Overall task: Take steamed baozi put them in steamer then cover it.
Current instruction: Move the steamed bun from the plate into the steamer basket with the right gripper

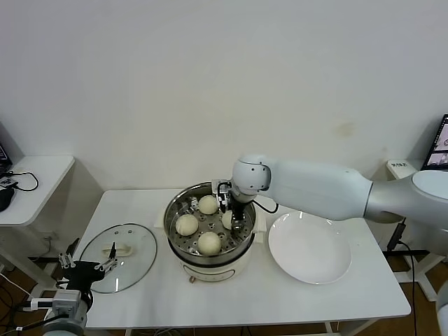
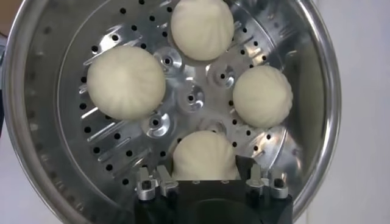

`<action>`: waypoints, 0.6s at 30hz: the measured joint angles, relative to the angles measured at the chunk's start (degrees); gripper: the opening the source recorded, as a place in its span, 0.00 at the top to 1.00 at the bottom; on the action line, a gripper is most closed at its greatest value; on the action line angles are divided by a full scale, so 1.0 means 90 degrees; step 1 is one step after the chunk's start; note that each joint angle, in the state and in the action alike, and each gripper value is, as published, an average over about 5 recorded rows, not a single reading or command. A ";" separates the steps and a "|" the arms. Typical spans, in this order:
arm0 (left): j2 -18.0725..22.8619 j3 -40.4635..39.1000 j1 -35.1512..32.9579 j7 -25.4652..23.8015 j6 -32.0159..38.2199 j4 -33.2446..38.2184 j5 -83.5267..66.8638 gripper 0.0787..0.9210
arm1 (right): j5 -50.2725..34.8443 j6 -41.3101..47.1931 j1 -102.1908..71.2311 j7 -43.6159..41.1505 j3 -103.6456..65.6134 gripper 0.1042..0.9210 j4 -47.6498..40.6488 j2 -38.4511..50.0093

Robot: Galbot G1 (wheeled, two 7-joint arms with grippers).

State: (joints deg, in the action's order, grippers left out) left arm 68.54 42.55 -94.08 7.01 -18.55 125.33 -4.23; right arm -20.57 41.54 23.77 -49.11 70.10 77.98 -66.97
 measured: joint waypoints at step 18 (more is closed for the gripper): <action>-0.0005 -0.0021 0.0036 -0.0006 -0.0013 0.0026 -0.0005 0.12 | -0.0112 0.0008 0.0334 -0.0118 -0.0183 0.12 0.0303 0.0213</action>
State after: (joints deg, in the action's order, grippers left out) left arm 68.50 42.36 -93.75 6.95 -18.67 125.56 -4.28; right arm -21.58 41.61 26.78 -50.17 68.45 80.71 -65.05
